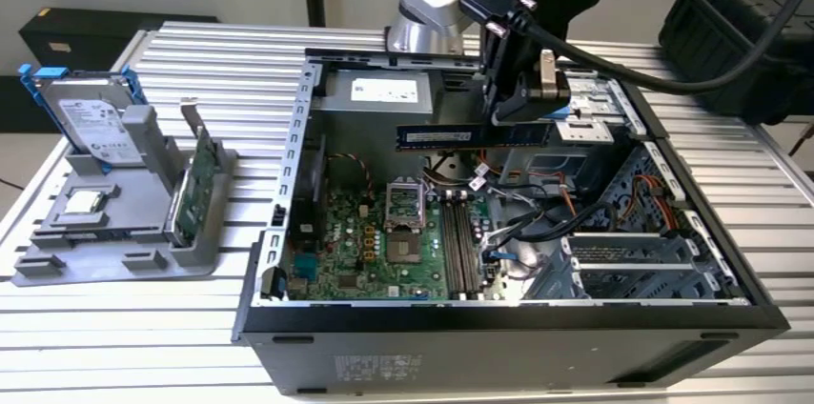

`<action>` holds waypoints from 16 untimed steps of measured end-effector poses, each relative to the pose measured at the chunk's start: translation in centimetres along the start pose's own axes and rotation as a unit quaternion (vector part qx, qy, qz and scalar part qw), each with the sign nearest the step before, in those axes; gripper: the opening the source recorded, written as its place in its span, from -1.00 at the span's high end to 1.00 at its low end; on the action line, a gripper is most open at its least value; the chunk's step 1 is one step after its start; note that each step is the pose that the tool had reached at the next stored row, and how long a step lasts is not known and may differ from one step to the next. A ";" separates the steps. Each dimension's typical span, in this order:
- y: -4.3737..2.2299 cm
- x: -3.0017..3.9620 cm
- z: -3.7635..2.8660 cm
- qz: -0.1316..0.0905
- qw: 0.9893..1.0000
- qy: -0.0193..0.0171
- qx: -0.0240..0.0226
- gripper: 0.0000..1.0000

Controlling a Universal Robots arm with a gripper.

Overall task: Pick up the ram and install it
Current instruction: 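Pick up the ram and move it above insertion slot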

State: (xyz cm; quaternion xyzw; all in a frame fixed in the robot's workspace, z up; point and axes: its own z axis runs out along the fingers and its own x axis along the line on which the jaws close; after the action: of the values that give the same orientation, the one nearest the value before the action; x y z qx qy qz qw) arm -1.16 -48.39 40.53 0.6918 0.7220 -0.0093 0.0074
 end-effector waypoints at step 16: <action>0.07 1.47 0.00 0.001 1.000 0.000 0.000 1.00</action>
State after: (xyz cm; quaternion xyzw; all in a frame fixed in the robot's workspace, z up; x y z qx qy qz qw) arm -1.15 -46.91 40.50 0.6924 0.7215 -0.0093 0.0074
